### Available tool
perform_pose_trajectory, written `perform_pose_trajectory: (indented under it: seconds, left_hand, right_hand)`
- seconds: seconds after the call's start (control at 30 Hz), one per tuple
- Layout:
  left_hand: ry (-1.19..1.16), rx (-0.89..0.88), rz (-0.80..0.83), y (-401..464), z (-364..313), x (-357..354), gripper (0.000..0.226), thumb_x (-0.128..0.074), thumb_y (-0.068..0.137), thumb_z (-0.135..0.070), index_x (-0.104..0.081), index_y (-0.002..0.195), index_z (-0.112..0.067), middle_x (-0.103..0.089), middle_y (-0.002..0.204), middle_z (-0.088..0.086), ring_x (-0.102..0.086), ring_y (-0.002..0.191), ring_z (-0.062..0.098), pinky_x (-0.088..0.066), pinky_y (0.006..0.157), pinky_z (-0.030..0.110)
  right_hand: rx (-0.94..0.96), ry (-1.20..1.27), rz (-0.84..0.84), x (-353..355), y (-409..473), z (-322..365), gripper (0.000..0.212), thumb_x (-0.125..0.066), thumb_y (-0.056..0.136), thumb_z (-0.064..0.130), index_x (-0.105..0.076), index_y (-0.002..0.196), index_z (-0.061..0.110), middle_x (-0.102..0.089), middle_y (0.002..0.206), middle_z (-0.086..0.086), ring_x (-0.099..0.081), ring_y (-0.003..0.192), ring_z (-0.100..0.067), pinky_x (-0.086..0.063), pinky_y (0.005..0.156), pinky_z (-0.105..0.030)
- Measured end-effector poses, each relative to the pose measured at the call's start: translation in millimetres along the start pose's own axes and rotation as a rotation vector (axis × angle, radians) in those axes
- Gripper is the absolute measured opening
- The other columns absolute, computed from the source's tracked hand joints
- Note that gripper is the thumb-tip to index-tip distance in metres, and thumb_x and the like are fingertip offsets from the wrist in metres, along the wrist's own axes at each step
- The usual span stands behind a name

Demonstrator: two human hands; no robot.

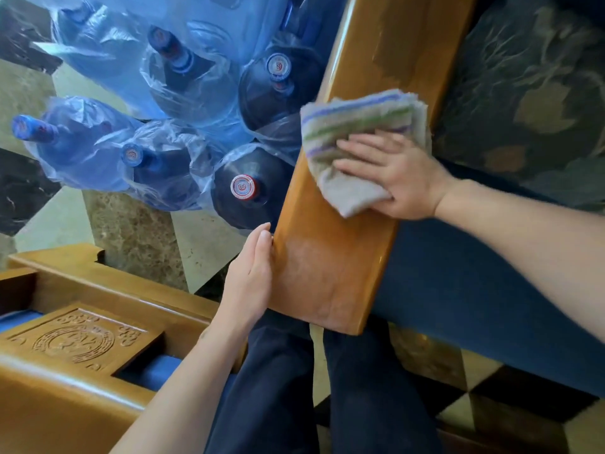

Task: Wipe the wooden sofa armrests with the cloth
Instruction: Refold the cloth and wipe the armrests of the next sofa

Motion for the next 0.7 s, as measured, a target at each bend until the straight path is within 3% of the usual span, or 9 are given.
perform_pose_trajectory:
  seconds: [0.17, 0.3, 0.37, 0.43, 0.6, 0.7]
  left_hand:
    - [-0.058, 0.020, -0.060, -4, 0, 2, 0.061, -0.024, 0.093, -0.072, -0.054, 0.137, -0.043, -0.067, 0.124, -0.016, -0.059, 0.123, 0.011, -0.042, 0.112, 0.050]
    - [-0.074, 0.057, -0.075, -2, -2, 3, 0.036, -0.025, 0.090, -0.074, -0.056, 0.105, -0.066, -0.070, 0.113, -0.018, -0.063, 0.113, 0.009, -0.044, 0.109, 0.050]
    - [-0.088, 0.054, -0.077, -2, -2, 2, 0.039, -0.025, 0.091, -0.071, -0.056, 0.113, -0.060, -0.070, 0.116, -0.015, -0.062, 0.116, 0.012, -0.044, 0.110, 0.050]
    - [-0.108, 0.055, -0.093, -3, -1, 0, 0.048, -0.027, 0.095, -0.065, -0.057, 0.126, -0.044, -0.069, 0.121, -0.011, -0.062, 0.119, 0.016, -0.043, 0.111, 0.050]
    - [-0.091, 0.052, -0.075, -3, 4, -3, 0.036, -0.034, 0.094, -0.063, -0.061, 0.110, -0.046, -0.070, 0.115, -0.013, -0.064, 0.113, 0.008, -0.048, 0.102, 0.040]
    - [-0.018, 0.004, -0.050, 1, 0, 1, 0.031, -0.040, 0.101, -0.049, -0.066, 0.113, -0.036, -0.071, 0.107, -0.019, -0.063, 0.104, -0.004, -0.046, 0.087, 0.021]
  right_hand:
    - [-0.338, -0.055, -0.082, -4, 7, 6, 0.070, -0.050, 0.095, 0.050, -0.040, 0.159, 0.025, -0.032, 0.169, -0.006, -0.027, 0.156, -0.028, -0.014, 0.128, -0.051]
    - [-0.634, -0.024, -0.145, -28, -13, 69, 0.079, -0.047, 0.092, 0.051, -0.030, 0.163, 0.021, -0.024, 0.172, -0.010, -0.019, 0.159, -0.029, -0.009, 0.130, -0.050]
    - [-0.759, 0.019, -0.163, -42, -22, 105, 0.084, -0.045, 0.088, 0.052, -0.029, 0.164, 0.021, -0.022, 0.172, -0.010, -0.017, 0.159, -0.027, -0.006, 0.129, -0.050]
    - [-0.827, 0.048, -0.154, -57, -32, 143, 0.086, -0.047, 0.086, 0.050, -0.027, 0.164, 0.022, -0.020, 0.173, -0.010, -0.015, 0.159, -0.027, -0.005, 0.129, -0.049]
    - [-0.633, -0.013, -0.019, -92, -58, 209, 0.095, -0.058, 0.086, 0.050, -0.015, 0.167, 0.023, -0.005, 0.175, -0.009, 0.008, 0.161, -0.025, 0.005, 0.129, -0.049]
    - [-0.342, -0.032, -0.006, -92, -68, 207, 0.092, -0.063, 0.084, 0.051, -0.028, 0.164, 0.024, -0.014, 0.174, -0.010, -0.001, 0.162, -0.028, -0.001, 0.130, -0.049]
Point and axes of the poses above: each hand's wrist, its own y-axis towards the middle knuckle, its own x-axis out of the back of the hand, z = x × y, the point moved 8 cm from there along y, towards the middle knuckle
